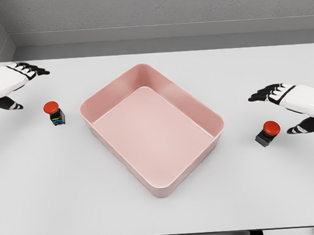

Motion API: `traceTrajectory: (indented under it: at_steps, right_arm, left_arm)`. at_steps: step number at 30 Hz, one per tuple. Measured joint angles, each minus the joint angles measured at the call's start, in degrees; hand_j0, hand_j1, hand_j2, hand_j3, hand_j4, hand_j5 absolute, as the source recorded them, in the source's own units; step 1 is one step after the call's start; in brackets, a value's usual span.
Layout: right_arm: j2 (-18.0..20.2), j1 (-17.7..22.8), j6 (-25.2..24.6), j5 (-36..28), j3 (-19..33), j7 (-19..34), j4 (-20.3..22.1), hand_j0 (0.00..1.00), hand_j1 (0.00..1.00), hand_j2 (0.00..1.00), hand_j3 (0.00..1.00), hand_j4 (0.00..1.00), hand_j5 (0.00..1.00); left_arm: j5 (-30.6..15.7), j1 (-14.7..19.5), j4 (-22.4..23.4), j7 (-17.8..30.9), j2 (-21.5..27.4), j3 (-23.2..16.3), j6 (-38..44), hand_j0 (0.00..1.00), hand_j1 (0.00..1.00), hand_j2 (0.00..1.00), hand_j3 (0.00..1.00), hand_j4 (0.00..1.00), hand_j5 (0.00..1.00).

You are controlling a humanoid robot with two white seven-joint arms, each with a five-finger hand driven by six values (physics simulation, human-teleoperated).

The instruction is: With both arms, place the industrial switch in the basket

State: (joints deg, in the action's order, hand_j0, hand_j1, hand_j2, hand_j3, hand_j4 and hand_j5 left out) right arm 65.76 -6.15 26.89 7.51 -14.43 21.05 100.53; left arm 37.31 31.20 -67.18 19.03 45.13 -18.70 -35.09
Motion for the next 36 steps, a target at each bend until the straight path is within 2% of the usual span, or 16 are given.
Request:
traceTrajectory:
  at_steps: [7,13,17,21,27,36]
  right_arm:
    - [0.3,0.3,0.0,0.0,0.1,0.4,0.0,1.00,1.00,1.00,1.00,1.00,1.00]
    - [0.2,0.8,-0.7,0.0,-0.4,5.9,0.0,1.00,1.00,1.00,1.00,1.00,1.00]
    - [-0.1,-1.5,-1.9,0.1,-0.9,10.2,0.0,1.00,1.00,1.00,1.00,1.00,1.00]
    - [-1.4,-6.5,-4.6,0.1,-3.2,13.0,0.0,1.00,1.00,1.00,1.00,1.00,1.00]
    - [-2.5,-6.9,-6.9,0.1,-6.8,13.8,0.0,1.00,1.00,1.00,1.00,1.00,1.00]
    - [-2.5,-8.3,-8.8,0.1,-7.9,14.0,0.0,1.00,1.00,1.00,1.00,1.00,1.00]
  left_arm:
    - [1.4,0.1,-0.1,0.6,0.0,0.0,0.0,1.00,1.00,1.00,1.00,1.00,1.00]
    - [6.5,0.1,-0.1,0.7,-0.2,-0.3,0.0,1.00,1.00,1.00,1.00,1.00,1.00]
    - [7.5,0.0,-1.1,0.7,-0.8,-2.2,0.0,1.00,1.00,1.00,1.00,1.00,1.00]
    - [7.9,0.1,-2.5,0.7,-1.6,-4.3,0.0,1.00,1.00,1.00,1.00,1.00,1.00]
    - [9.4,0.1,-3.0,0.7,-2.7,-5.8,0.0,1.00,1.00,1.00,1.00,1.00,1.00]
    - [10.1,0.0,-4.0,0.7,-3.2,-7.0,0.0,1.00,1.00,1.00,1.00,1.00,1.00]
